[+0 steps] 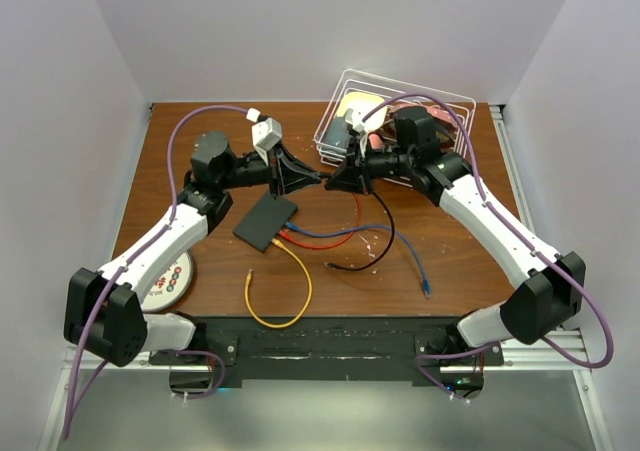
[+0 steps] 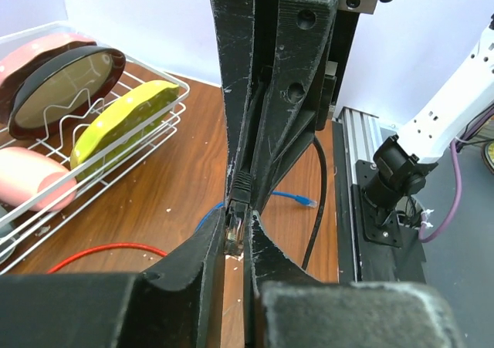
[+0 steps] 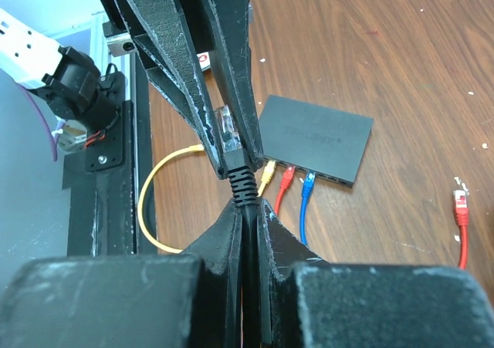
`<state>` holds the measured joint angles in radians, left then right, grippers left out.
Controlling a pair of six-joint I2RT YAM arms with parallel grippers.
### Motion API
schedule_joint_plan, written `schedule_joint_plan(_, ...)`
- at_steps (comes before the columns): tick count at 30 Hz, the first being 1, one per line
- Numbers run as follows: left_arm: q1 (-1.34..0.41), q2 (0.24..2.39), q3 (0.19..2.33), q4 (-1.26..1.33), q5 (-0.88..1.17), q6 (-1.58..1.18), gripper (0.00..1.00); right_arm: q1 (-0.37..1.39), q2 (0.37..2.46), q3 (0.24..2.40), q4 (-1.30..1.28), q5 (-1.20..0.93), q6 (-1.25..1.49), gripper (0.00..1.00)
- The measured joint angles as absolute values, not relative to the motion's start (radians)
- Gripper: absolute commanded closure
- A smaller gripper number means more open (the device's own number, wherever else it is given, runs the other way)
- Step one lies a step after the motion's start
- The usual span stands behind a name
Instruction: Insert the plug into the switch port
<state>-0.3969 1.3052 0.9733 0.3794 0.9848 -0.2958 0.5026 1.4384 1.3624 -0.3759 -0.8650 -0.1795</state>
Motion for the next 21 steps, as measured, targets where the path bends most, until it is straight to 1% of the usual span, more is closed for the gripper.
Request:
schedule_joint_plan(3,-0.397,1.309,0.973,0.387,0.990,-0.307,1.00,0.502,1.438,1.362,-0.377,-0.867,-0.178,1.00)
schedule_joint_plan(4,-0.397,1.309,0.973,0.389,0.991,-0.310,1.00,0.502,1.438,1.362,-0.377,-0.868,-0.177,0.96)
schedule_joint_plan(6,-0.397,1.309,0.973,0.387,0.993,-0.320,1.00,0.502,1.438,1.362,-0.379,-0.871,-0.177,0.83)
schedule_joint_plan(7,-0.397,1.309,0.973,0.386,0.992,-0.323,1.00,0.502,1.438,1.362,-0.380,-0.870,-0.177,0.71)
schedule_joint_plan(8,-0.397,1.309,0.974,0.381,0.991,-0.323,1.00,0.502,1.438,1.362,-0.381,-0.866,-0.176,0.48)
schedule_joint_plan(10,-0.397,1.311,0.985,0.363,0.980,-0.324,1.00,0.502,1.438,1.362,-0.389,-0.829,-0.172,0.30)
schedule_joint_plan(11,-0.397,1.313,0.993,0.353,0.973,-0.324,1.00,0.503,1.438,1.362,-0.391,-0.812,-0.166,0.19)
schedule_joint_plan(12,-0.397,1.317,1.005,0.337,0.966,-0.325,1.00,0.503,1.436,1.362,-0.389,-0.791,-0.163,0.13)
schedule_joint_plan(15,-0.397,1.333,1.044,0.284,0.938,-0.327,1.00,0.503,1.401,1.345,-0.374,-0.710,-0.148,0.02)
schedule_joint_plan(21,-0.397,1.381,1.127,0.135,0.884,-0.333,1.00,0.503,1.230,1.305,-0.315,-0.540,-0.119,0.02)
